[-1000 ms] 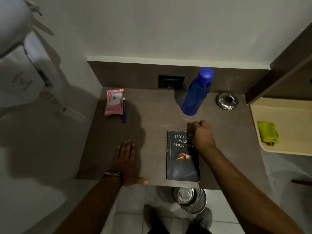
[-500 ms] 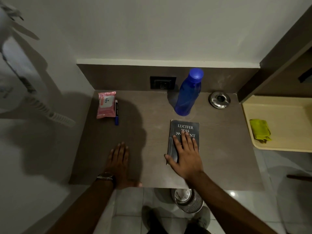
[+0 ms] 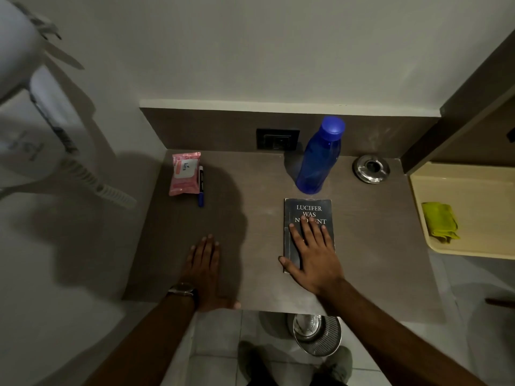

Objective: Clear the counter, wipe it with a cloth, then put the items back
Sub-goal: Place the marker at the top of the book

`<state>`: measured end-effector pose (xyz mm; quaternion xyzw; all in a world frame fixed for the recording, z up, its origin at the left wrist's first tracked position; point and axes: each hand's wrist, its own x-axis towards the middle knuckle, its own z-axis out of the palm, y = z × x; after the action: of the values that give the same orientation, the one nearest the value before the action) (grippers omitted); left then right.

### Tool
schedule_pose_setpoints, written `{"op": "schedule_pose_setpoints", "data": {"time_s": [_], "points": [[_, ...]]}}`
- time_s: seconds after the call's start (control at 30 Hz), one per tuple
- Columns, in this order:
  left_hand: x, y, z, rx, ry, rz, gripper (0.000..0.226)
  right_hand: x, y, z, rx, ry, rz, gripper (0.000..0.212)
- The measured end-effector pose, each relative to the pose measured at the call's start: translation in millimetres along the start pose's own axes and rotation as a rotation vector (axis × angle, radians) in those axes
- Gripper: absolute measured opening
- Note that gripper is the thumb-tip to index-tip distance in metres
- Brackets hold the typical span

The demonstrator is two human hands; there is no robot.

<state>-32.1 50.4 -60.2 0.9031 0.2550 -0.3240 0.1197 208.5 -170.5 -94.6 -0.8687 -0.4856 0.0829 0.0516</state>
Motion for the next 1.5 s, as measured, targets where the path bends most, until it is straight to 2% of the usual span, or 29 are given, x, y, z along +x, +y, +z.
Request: {"op": "schedule_pose_setpoints", "data": {"time_s": [0.17,0.27,0.33,0.4,0.47,0.53,0.73,0.8,0.9,1.1,1.27,1.4,1.5], "points": [[0.6,-0.3,-0.7,-0.011,-0.011,-0.005,0.172,-0.3,-1.5,-6.0,0.025,-0.011,0.006,0.092],[0.2,-0.8,0.3,-0.008,0.005,-0.003,0.171,8.2,-14.6,-16.5,0.1,0.068,0.019,0.09],[-0.3,-2.1,2.5,0.0,0.025,0.005,0.169,30.4,-39.4,-27.8,0.163,0.134,-0.017,0.082],[-0.5,-3.6,4.9,0.006,0.054,0.017,0.168,65.3,-72.8,-38.0,0.226,0.179,-0.06,0.065],[-0.5,-4.1,7.8,0.019,0.104,0.02,0.168,103.4,-110.1,-45.6,0.32,0.097,-0.064,0.052],[-0.1,-2.8,10.9,0.007,0.128,0.013,0.168,133.9,-146.9,-46.8,0.402,-0.037,-0.037,0.052],[6.0,-1.5,14.3,-0.064,0.096,-0.018,0.172,182.6,-211.8,-28.6,0.339,-0.159,0.086,0.089],[5.7,0.2,12.4,-0.061,0.076,-0.018,0.172,188.5,-214.6,-24.3,0.322,-0.154,0.125,0.084],[3.0,0.5,9.9,-0.072,0.081,-0.008,0.171,196.6,-214.2,-24.8,0.303,-0.133,0.157,0.057],[3.4,-0.2,10.4,-0.029,0.103,0.006,0.168,198.0,-171.1,-45.1,0.402,-0.115,0.257,0.028],[6.4,-6.6,12.0,-0.038,0.061,0.036,0.166,153.1,-70.2,-65.9,0.401,0.103,0.259,0.013],[6.3,-10.0,15.4,-0.05,0.088,0.049,0.17,104.9,31.4,-66.8,0.382,0.195,0.445,0.025],[7.9,-11.3,18.1,-0.054,0.084,0.052,0.171,95.0,73.1,-61.5,0.454,0.238,0.537,0.025]]}}
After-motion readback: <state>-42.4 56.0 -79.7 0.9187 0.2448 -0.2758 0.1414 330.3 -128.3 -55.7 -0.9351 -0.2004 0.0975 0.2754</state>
